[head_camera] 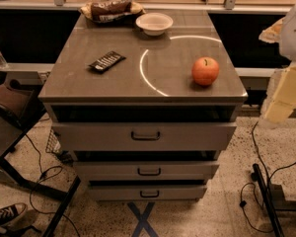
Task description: Move apple near paper bowl
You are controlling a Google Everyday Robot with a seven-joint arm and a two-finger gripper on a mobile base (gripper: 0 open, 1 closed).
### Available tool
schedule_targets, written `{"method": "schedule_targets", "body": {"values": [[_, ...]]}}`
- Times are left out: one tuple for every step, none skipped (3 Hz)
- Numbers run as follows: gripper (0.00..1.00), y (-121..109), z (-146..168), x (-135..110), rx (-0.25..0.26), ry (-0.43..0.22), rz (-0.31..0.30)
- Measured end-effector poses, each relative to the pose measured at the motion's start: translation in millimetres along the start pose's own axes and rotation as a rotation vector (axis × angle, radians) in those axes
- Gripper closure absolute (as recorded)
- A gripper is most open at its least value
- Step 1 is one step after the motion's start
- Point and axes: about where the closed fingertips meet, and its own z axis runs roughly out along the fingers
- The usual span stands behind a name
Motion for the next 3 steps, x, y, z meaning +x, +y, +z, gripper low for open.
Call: {"method": "schedule_targets", "body": {"values": [[0.00,0.0,-0.1,0.0,0.000,0.000,0.000],[0.00,-5.3,3.9,-0.1,0.032,-0.029,0.025],[0.00,-5.4,35.7,13.3,0.051,-0.138,0.171]]}}
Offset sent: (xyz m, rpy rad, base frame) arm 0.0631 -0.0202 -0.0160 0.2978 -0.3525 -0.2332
